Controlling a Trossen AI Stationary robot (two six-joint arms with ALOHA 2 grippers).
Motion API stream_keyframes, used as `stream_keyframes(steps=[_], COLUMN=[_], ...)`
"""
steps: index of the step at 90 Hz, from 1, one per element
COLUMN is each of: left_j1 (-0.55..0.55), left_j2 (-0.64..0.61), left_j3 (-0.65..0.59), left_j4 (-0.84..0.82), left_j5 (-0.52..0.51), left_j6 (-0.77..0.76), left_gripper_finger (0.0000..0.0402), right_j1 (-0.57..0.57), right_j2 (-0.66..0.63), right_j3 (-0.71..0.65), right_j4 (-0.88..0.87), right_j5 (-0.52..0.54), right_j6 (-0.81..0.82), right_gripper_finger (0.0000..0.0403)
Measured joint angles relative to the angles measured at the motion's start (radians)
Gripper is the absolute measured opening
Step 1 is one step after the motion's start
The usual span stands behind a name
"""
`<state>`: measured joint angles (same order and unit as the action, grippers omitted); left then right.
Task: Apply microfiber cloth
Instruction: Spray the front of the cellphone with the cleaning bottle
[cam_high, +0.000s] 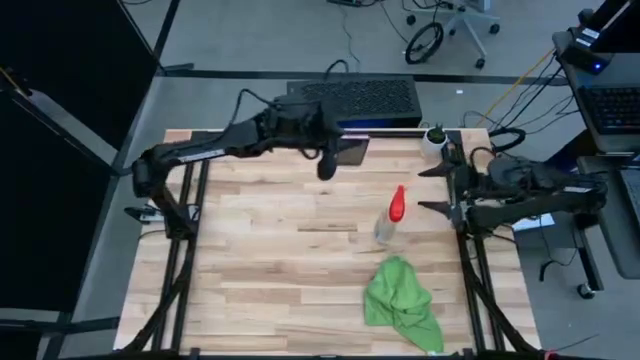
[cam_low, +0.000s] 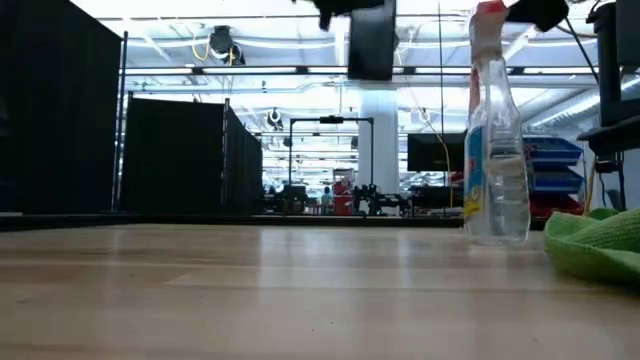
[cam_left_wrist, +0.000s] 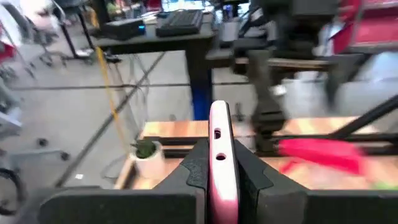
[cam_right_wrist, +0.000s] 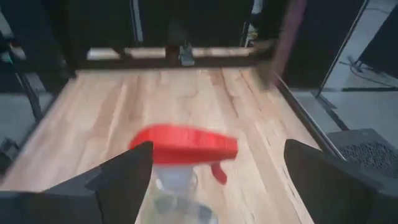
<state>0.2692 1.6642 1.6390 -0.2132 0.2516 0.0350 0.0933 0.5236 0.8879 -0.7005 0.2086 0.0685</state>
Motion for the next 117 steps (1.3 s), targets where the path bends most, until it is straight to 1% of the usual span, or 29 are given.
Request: stream_keyframes(steps=[13,19,23,50,57,69,82,101,110,117], left_j1=[-0.067,-0.112,-0.142,-0.285,-0.307,-0.332,-0.346,-0.347,-0.336,-0.328], left_j2=[-0.011,-0.010,-0.010,-0.005,0.010,0.028,0.063,0.130,0.148,0.155], left_j3=[-0.106,-0.174,-0.228,-0.620,-0.716,-0.850,-0.920,-0.922,-0.922,-0.924], left_j4=[-0.009,-0.001,0.033,0.457,0.578,0.794,0.844,0.917,0.933,0.917], left_j5=[0.007,-0.017,-0.041,-0.123,-0.133,-0.199,-0.228,-0.230,-0.230,-0.230], left_j6=[-0.210,-0.272,-0.306,-0.570,-0.632,-0.694,-0.704,-0.675,-0.666,-0.657], left_gripper_finger=[0.0015,0.0015,0.0015,0.0015,0.0015,0.0015,0.0015,0.0017,0.0030,0.0049], right_j1=[0.000,0.000,0.000,0.000,0.000,0.000,0.000,0.000,0.000,0.000], right_j2=[0.010,0.018,0.026,0.033,0.033,0.034,0.038,0.056,0.068,0.076], right_j3=[0.002,0.002,0.001,0.001,0.001,0.001,0.000,0.000,0.000,0.000], right_j4=[-0.018,-0.031,-0.044,-0.115,-0.116,-0.113,-0.113,-0.112,-0.112,-0.113], right_j5=[0.000,0.000,0.000,-0.001,-0.002,-0.001,-0.001,-0.001,-0.001,-0.001], right_j6=[0.019,0.033,0.044,0.104,0.104,0.104,0.110,0.130,0.138,0.140], right_gripper_finger=[0.0341,0.0341,0.0341,0.0341,0.0341,0.0341,0.0341,0.0341,0.0341,0.0341])
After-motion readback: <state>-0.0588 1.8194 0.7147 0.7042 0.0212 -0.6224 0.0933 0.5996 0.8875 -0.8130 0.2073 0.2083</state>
